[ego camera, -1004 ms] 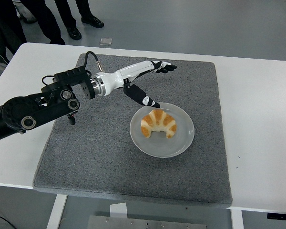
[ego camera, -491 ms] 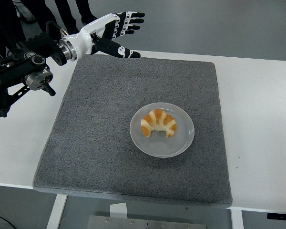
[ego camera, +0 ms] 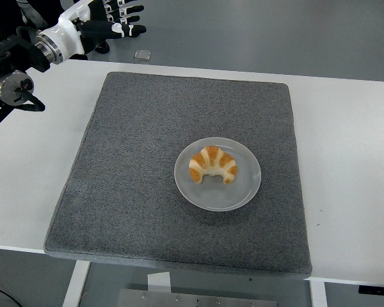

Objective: Place the bread on the plate

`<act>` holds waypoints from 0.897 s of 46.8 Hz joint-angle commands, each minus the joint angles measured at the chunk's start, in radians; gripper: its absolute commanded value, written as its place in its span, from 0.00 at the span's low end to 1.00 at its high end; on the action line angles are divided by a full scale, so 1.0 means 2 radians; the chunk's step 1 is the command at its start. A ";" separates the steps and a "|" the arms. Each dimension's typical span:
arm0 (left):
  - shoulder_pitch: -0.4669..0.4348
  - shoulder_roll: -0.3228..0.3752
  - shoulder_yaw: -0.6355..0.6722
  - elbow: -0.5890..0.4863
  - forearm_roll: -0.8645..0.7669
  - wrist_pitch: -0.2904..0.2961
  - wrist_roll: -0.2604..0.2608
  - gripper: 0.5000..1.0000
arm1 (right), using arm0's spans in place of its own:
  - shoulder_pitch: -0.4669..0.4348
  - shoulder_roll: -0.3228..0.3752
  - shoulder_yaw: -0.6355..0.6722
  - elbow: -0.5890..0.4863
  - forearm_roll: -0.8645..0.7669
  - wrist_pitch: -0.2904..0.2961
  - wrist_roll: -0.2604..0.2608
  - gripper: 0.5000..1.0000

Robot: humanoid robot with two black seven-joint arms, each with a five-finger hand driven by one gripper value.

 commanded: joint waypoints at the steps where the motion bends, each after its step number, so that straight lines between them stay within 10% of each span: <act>1: 0.002 0.002 0.000 0.013 -0.029 -0.008 0.000 0.99 | 0.000 0.000 0.000 0.000 0.000 0.000 0.000 0.90; 42: 0.058 -0.007 0.000 0.078 -0.175 -0.070 0.000 0.99 | -0.002 0.000 -0.002 0.001 0.001 0.003 -0.001 0.90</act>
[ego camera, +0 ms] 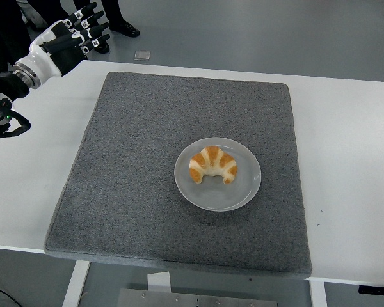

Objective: Place the bread on the plate

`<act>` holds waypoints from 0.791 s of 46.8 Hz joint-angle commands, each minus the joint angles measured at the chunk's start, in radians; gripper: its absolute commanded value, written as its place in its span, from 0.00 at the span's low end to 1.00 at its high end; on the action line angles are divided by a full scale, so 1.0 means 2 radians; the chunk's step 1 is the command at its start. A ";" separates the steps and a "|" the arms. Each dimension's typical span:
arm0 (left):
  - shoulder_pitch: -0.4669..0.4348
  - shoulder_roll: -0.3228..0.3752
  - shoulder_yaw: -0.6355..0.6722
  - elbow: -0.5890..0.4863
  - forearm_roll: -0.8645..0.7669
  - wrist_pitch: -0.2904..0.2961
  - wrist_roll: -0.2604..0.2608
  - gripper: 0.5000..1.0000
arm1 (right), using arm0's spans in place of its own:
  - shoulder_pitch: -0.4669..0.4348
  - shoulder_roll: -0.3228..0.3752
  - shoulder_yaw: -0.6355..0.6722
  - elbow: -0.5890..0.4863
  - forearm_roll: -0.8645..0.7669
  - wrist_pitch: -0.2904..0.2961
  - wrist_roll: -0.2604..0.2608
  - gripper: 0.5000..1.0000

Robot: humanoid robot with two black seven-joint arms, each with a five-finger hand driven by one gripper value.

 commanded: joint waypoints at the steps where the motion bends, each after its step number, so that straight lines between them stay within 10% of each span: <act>1: 0.001 0.000 0.000 0.000 0.001 0.000 0.000 0.99 | 0.000 0.000 0.001 0.000 -0.002 0.000 0.000 0.90; 37: 0.005 -0.004 0.002 0.006 0.007 -0.001 -0.001 0.99 | 0.003 0.000 0.001 0.007 0.001 -0.003 -0.003 0.90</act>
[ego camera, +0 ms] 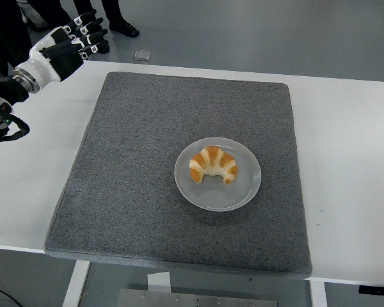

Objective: Place the bread on the plate

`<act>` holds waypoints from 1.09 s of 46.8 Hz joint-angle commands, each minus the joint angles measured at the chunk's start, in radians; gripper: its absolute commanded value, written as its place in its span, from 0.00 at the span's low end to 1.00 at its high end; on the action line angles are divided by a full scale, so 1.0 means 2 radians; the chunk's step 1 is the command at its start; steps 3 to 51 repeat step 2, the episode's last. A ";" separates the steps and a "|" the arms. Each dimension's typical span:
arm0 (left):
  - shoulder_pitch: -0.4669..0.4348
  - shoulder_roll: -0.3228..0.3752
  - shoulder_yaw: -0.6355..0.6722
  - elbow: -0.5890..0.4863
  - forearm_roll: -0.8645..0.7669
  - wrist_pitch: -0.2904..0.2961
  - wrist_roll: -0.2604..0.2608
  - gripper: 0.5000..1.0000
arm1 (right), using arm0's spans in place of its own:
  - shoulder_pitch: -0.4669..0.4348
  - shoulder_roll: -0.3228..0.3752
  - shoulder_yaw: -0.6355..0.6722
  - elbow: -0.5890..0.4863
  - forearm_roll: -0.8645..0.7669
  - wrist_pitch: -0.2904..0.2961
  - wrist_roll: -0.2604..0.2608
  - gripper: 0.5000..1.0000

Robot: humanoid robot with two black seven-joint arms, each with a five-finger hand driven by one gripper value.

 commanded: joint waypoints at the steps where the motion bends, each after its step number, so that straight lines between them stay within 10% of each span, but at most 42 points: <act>1: 0.000 -0.002 0.000 0.000 0.000 0.000 0.000 0.99 | 0.000 0.000 0.000 0.000 0.000 0.000 0.000 0.90; 51: 0.000 -0.002 0.000 0.000 0.000 0.000 0.000 0.99 | 0.000 0.000 -0.001 0.000 0.000 0.001 0.000 0.90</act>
